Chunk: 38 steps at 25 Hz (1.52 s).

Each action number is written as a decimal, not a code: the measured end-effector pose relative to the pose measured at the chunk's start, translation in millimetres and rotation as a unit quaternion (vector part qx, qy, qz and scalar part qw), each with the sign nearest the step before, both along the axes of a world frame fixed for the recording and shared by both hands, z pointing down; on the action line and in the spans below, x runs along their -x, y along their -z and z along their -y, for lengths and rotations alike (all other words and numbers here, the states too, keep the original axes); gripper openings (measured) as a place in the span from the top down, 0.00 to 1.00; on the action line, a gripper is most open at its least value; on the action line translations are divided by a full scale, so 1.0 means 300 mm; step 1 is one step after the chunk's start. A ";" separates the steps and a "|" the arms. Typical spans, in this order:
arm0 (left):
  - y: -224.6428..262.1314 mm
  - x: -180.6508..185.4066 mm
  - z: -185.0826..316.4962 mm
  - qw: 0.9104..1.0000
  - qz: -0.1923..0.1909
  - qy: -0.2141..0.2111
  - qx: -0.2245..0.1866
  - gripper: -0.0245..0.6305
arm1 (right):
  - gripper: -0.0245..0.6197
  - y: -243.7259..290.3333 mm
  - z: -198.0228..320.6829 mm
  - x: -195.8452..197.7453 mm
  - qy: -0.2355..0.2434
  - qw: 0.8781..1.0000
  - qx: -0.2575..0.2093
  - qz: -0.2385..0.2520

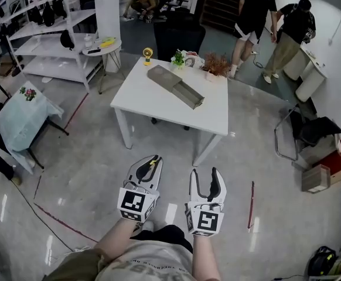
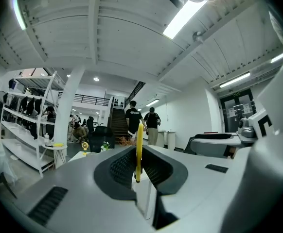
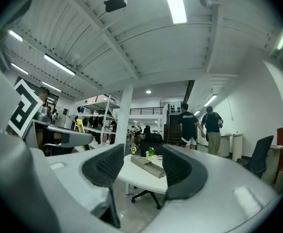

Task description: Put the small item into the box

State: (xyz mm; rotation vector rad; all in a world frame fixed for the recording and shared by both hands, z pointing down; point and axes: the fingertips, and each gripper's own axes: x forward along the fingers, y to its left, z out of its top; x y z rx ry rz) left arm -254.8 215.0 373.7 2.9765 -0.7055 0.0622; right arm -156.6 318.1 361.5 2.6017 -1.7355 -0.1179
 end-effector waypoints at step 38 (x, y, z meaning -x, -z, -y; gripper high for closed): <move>-0.077 -0.679 0.361 0.995 0.020 0.100 0.007 0.90 | 0.60 -0.073 0.436 -0.761 0.107 0.994 0.009 0.021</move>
